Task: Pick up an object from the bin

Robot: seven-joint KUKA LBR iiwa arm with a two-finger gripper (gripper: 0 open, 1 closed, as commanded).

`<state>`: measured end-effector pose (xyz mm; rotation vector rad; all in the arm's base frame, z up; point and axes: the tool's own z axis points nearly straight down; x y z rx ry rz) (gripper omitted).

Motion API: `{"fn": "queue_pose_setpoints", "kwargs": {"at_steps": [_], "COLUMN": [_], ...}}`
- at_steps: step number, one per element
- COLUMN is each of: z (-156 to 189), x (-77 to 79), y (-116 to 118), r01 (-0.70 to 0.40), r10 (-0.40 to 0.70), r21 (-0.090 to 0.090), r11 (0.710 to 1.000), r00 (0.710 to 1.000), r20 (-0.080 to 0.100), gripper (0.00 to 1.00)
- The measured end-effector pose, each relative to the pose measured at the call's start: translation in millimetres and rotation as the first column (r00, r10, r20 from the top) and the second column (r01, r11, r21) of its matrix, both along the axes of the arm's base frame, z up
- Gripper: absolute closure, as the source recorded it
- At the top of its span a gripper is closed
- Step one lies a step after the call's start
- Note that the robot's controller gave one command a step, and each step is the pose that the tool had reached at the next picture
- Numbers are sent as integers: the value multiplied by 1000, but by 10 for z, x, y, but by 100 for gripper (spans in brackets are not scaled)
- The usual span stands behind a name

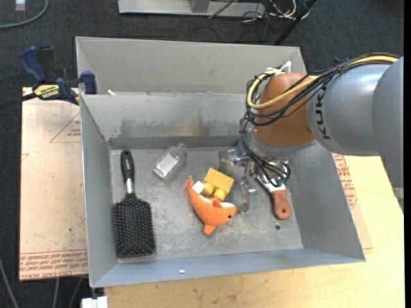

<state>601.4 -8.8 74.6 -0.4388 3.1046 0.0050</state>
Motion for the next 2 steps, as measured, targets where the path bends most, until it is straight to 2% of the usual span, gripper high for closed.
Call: {"fn": "queue_pose_setpoints", "kwargs": {"at_steps": [1, 2], "z": [47, -14], "x": [67, -131], "y": [265, 540], "r01": [232, -334], "r10": [-232, 334], "r21": [-2, -3], "r11": [973, 942], "r00": [973, 942], "r20": [2, 11], "gripper": [0, 100]}}
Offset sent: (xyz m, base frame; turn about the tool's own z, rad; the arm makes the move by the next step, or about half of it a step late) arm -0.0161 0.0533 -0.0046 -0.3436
